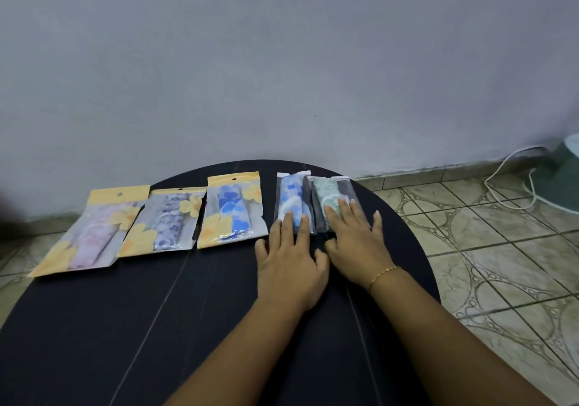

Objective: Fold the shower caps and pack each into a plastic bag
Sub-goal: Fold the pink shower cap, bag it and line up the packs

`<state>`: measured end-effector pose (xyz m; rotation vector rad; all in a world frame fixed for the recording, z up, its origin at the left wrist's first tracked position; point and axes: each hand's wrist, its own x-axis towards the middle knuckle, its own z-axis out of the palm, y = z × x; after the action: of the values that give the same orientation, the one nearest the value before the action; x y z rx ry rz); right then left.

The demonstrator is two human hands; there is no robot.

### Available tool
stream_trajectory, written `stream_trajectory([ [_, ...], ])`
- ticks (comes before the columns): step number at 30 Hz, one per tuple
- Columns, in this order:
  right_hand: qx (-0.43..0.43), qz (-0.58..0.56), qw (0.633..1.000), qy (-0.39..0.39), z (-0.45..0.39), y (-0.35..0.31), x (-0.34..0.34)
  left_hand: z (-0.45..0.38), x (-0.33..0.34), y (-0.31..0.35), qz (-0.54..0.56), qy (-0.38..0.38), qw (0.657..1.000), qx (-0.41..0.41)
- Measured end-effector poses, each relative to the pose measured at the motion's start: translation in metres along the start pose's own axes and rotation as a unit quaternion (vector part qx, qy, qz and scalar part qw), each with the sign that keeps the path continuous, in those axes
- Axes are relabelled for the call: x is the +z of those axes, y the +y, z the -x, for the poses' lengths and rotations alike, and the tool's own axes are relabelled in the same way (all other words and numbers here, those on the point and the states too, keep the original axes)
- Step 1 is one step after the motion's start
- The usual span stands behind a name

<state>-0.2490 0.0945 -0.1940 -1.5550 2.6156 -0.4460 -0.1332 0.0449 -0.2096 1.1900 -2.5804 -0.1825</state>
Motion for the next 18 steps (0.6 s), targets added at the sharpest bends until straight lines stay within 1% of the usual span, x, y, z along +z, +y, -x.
stream_trajectory([
  [4,-0.019,-0.001,0.999,0.047,0.003,-0.017,0.000,0.010,-0.007,-0.007,0.015,0.074,0.997,0.022],
  [6,-0.036,0.004,0.997,0.074,0.007,-0.031,0.001,0.019,-0.012,-0.020,0.005,0.087,0.995,0.043],
  [8,-0.058,-0.001,0.994,0.088,0.013,-0.049,0.007,0.030,-0.018,-0.041,-0.012,0.083,0.996,0.041],
  [11,-0.110,0.013,0.990,0.092,0.026,-0.081,0.027,0.048,-0.031,-0.084,-0.038,0.098,0.994,0.016],
  [13,-0.151,0.038,0.984,0.092,0.031,-0.105,0.039,0.059,-0.041,-0.116,-0.057,0.101,0.993,-0.016],
  [15,-0.185,0.037,0.977,0.095,0.034,-0.127,0.046,0.067,-0.050,-0.143,-0.068,0.106,0.991,-0.050],
  [18,-0.208,0.024,0.974,0.083,0.034,-0.157,0.053,0.071,-0.061,-0.173,-0.070,0.127,0.984,-0.101],
])
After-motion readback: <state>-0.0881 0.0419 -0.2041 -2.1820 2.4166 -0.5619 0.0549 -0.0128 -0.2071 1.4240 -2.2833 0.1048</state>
